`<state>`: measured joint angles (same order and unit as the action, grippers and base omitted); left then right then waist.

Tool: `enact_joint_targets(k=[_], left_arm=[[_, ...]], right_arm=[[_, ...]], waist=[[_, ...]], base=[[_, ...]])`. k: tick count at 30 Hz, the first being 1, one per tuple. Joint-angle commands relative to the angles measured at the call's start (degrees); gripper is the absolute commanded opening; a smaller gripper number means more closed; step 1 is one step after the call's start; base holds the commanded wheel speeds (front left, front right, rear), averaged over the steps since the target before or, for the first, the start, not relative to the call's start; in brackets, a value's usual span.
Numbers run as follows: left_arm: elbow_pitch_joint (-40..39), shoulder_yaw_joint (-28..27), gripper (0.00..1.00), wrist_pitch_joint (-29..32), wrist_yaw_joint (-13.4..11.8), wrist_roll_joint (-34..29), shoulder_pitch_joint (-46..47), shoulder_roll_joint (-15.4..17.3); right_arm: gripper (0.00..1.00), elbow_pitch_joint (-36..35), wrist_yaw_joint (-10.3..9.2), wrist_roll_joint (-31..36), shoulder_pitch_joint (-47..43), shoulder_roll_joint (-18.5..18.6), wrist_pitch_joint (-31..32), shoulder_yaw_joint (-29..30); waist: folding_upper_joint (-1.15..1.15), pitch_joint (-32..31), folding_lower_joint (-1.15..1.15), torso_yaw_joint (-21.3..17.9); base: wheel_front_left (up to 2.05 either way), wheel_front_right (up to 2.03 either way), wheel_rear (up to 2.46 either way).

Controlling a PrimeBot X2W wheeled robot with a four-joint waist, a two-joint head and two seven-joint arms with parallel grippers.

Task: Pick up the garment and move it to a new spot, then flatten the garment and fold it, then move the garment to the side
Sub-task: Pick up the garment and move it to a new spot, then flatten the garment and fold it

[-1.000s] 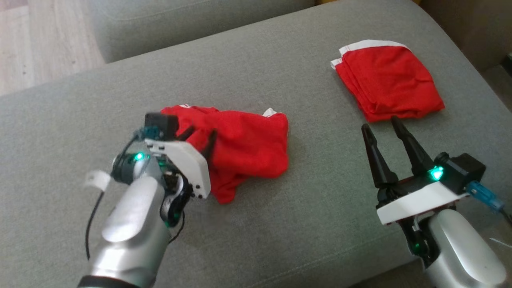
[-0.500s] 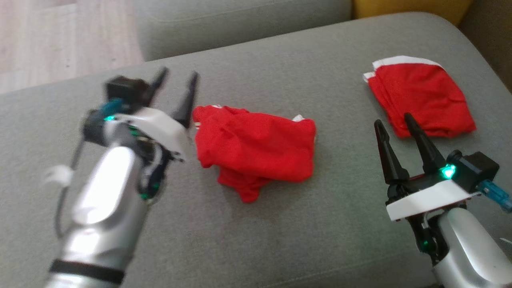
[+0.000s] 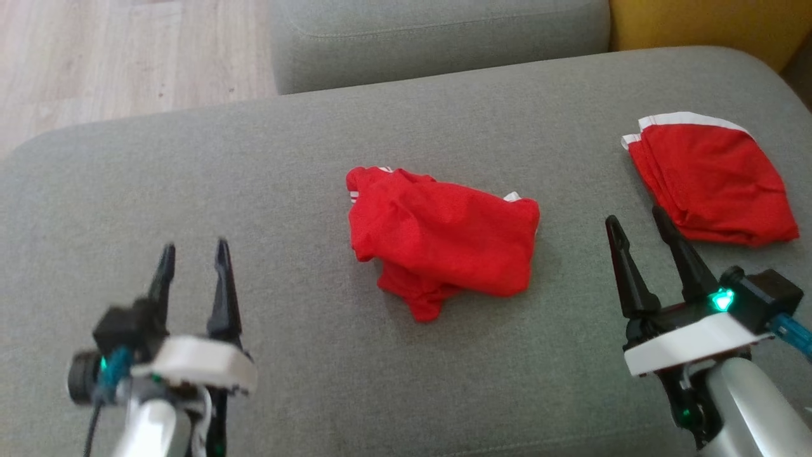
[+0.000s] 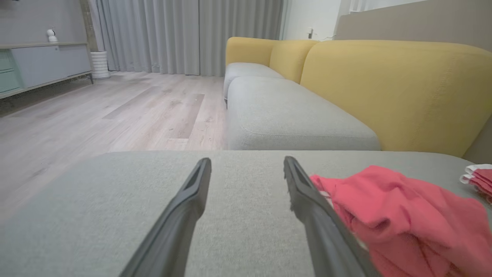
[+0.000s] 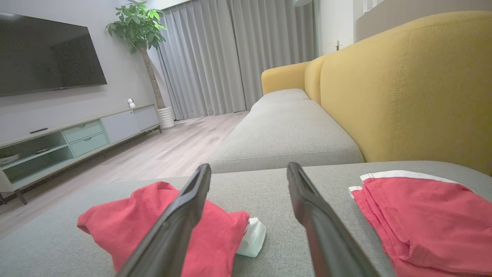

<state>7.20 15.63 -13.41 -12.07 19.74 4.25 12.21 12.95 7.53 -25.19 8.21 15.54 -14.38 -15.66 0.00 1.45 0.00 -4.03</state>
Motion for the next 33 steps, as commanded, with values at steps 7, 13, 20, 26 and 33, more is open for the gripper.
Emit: enact_joint_targets(k=[7, 13, 20, 26, 33], left_arm=[[-5.5, -1.8, 1.00, -1.4, -0.7, -1.7, -2.1, -1.1], [-5.6, -1.8, 1.00, -1.5, -0.8, -2.3, -2.8, -1.6], [-4.5, -1.8, 1.00, -1.6, -0.1, -2.0, -2.6, -2.0], [-4.1, -1.9, 1.00, -1.6, 0.2, -2.1, -2.2, -2.3], [-3.7, -2.1, 1.00, -1.6, 0.4, -2.3, -2.0, -2.7]], right_arm=[[1.00, -2.2, -0.04, 0.0, -0.5, 2.1, -0.6, -0.4], [1.00, -2.0, -0.04, -0.1, -0.5, 2.4, -0.6, -0.5], [1.00, -1.7, -0.04, -0.3, -0.5, 2.4, -0.6, -0.7], [1.00, -1.6, -0.04, -0.3, -0.4, 2.2, -0.6, -0.7], [1.00, -1.4, -0.04, -0.3, -0.3, 2.2, -0.6, -0.5]], waist=[[0.00, 0.0, 0.00, 0.8], [0.00, -0.3, 0.00, 1.0], [0.00, -0.4, 0.00, 0.8], [0.00, -0.3, 0.00, 0.8], [0.00, -0.4, 0.00, 0.8]], base=[[0.00, 0.00, 0.00], [0.00, 0.00, 0.00], [0.00, 0.00, 0.00], [0.00, 0.00, 0.00], [0.00, 0.00, 0.00]])
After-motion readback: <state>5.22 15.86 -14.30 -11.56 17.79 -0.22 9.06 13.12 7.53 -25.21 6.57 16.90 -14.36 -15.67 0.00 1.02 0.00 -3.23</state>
